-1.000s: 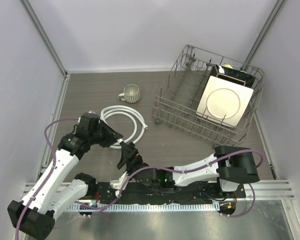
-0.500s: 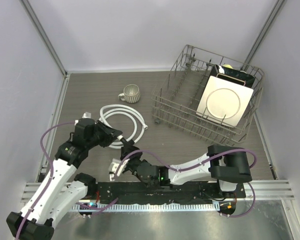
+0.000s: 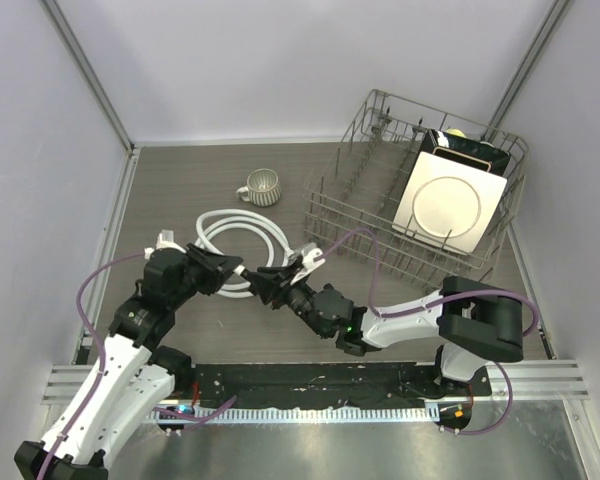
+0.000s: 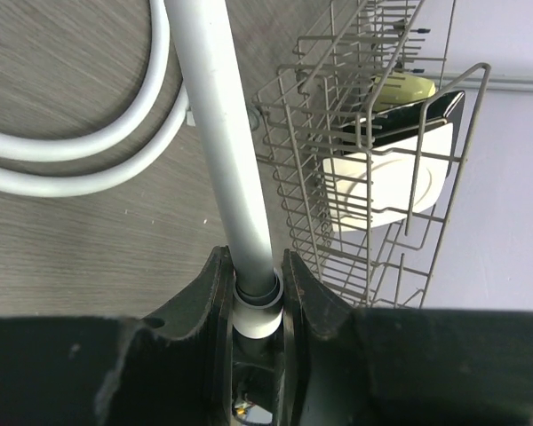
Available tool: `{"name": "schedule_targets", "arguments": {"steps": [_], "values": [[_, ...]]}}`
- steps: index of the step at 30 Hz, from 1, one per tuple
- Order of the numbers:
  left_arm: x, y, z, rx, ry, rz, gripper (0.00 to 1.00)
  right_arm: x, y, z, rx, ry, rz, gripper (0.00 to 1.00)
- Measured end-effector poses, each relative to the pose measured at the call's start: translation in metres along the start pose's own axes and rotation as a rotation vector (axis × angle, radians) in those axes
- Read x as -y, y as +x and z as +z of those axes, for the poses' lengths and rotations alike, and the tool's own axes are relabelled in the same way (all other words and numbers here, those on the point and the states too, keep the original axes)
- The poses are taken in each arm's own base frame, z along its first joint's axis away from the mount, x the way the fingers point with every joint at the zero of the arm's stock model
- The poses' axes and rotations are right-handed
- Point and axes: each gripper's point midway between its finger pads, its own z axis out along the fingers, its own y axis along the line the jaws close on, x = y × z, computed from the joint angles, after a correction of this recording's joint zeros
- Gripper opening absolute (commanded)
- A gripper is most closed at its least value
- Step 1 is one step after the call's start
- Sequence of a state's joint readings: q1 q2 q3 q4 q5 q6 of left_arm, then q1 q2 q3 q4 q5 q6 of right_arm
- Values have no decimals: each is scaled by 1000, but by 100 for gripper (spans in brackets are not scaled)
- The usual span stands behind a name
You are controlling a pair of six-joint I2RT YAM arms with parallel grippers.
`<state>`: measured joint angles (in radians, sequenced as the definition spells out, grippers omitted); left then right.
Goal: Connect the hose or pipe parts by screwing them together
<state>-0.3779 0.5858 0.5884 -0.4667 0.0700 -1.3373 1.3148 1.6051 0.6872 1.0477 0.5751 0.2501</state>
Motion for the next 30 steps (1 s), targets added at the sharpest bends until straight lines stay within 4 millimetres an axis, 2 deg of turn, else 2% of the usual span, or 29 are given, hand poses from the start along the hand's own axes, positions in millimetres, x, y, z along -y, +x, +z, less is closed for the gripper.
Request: {"name": "schedule_targets", "arguments": {"steps": [2, 4, 5, 7, 8, 10, 11, 15, 17, 20, 22, 25, 30], "values": [[-2, 3, 1, -9, 1, -9, 0, 5, 2, -2, 5, -29, 147, 4], [-4, 6, 0, -21, 2, -18, 0, 6, 3, -7, 9, -58, 250, 13], [-4, 7, 0, -25, 3, -18, 0, 7, 3, -9, 10, -68, 288, 23], [-4, 8, -1, -30, 7, -17, 0, 6, 3, -11, 14, -79, 350, 27], [-4, 9, -1, -34, 9, -16, 0, 7, 3, -12, 15, -80, 381, 37], [-3, 11, -1, -43, 11, -14, 0, 8, 4, -15, 14, -85, 428, 48], [-4, 11, -1, -43, 10, -12, 0, 8, 4, -17, 14, -87, 446, 57], [-7, 5, 1, -13, -7, -4, 0, 22, 12, -34, -9, -68, 445, 66], [-10, 5, 3, -12, -29, 12, 0, 30, 10, -45, -13, -61, 428, 67], [-13, 5, 5, -22, -65, 37, 0, 36, -4, -58, -11, -59, 345, 67], [-13, 5, 5, -34, -98, 58, 0, 37, -20, -64, 0, -74, 236, 68], [-8, 4, 3, -55, -131, 90, 0, 32, -41, -65, -1, -99, -31, 71], [-3, 8, 0, -102, -168, 125, 0, 20, -63, -64, -7, -183, -530, 78]]}}
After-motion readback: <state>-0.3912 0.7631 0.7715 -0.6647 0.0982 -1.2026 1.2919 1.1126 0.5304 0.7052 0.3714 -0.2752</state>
